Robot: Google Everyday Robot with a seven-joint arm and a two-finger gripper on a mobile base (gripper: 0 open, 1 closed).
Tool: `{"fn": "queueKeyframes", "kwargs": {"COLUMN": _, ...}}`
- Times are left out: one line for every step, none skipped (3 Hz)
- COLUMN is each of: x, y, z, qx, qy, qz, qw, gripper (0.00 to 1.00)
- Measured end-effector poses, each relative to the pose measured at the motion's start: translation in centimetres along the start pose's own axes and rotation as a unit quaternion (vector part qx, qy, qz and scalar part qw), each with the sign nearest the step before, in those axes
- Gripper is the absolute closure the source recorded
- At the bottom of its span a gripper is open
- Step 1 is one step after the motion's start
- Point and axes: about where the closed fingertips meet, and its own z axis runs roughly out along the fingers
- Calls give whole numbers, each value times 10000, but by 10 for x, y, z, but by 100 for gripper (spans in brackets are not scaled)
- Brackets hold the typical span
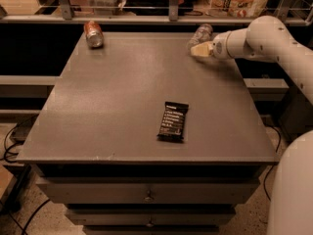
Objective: Move water bottle near coke can
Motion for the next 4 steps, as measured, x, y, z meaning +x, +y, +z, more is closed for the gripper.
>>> {"fn": "queueKeyframes", "kwargs": {"x": -2, "y": 3, "z": 2, "qx": 4, "qy": 20, "qz": -46, "qw": 10000, "gripper": 72}}
{"fn": "queueKeyframes", "kwargs": {"x": -7, "y": 7, "z": 2, "qx": -36, "qy": -11, "qz": -131, "qw": 9999, "gripper": 96}}
{"fn": "queueKeyframes", "kwargs": {"x": -14, "y": 18, "z": -2, "qx": -166, "qy": -67, "qz": -259, "qw": 9995, "gripper": 100}}
{"fn": "queueKeyframes", "kwargs": {"x": -25, "y": 43, "z": -6, "qx": -462, "qy": -115, "qz": -514, "qw": 9975, "gripper": 100}}
